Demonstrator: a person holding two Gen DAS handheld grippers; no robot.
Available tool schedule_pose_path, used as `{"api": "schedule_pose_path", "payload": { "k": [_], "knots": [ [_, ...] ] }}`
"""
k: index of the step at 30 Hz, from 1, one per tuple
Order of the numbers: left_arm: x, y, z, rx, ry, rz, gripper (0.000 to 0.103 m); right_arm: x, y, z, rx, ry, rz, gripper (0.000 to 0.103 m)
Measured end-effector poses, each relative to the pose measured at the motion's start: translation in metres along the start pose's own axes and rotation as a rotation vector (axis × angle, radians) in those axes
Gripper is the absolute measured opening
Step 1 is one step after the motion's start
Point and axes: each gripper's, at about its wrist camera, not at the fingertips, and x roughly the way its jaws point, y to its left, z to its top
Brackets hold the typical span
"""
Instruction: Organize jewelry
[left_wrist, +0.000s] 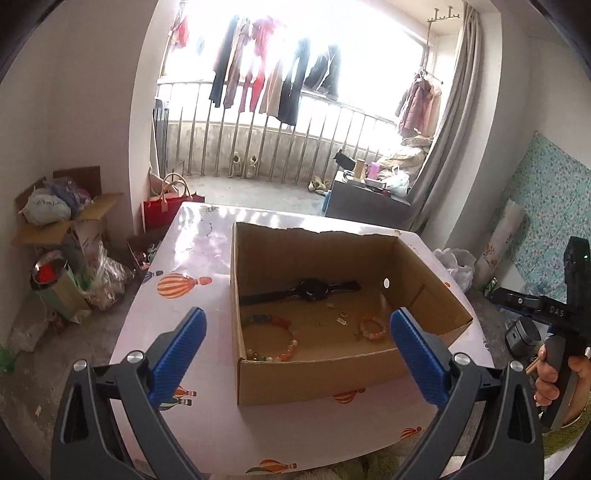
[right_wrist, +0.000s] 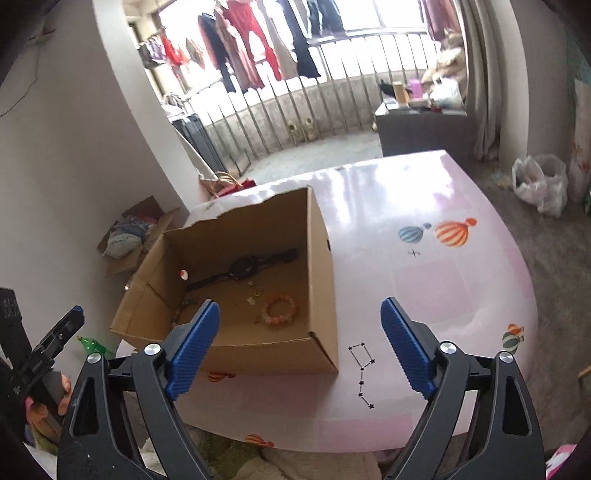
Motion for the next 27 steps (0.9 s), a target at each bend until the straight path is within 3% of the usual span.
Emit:
{"api": "schedule_pose_path", "payload": {
  "k": [4,7,9,11,14,16,19,27],
  "knots": [
    [-0.002,-0.013,-0.002,-0.014,0.021,0.016,0.098,-0.014,0.028,-0.014,-0.052,-0.038,0.012,0.095],
    [0.008,-0.015,-0.007,-0.071,0.063,0.076,0.098,-0.004,0.045,-0.024,-0.086,-0.007,0.007,0.095],
    [0.014,-0.014,-0.012,-0.089,0.072,0.123,0.098,0.008,0.053,-0.03,-0.117,0.034,-0.047,0.095],
    [0.024,-0.013,-0.014,-0.091,0.112,0.174,0.098,0.015,0.056,-0.034,-0.148,0.063,-0.099,0.095],
    [0.037,-0.006,-0.018,-0.114,0.186,0.191,0.098,0.025,0.067,-0.036,-0.162,0.09,-0.102,0.095],
    [0.049,0.0,-0.022,-0.134,0.252,0.253,0.098,0.033,0.07,-0.036,-0.156,0.118,-0.107,0.095],
    [0.055,-0.002,-0.027,-0.148,0.292,0.262,0.098,0.042,0.072,-0.036,-0.133,0.159,-0.105,0.095],
    [0.067,-0.02,-0.037,-0.069,0.385,0.271,0.098,0.043,0.067,-0.037,-0.103,0.194,-0.125,0.095]
  ]
}}
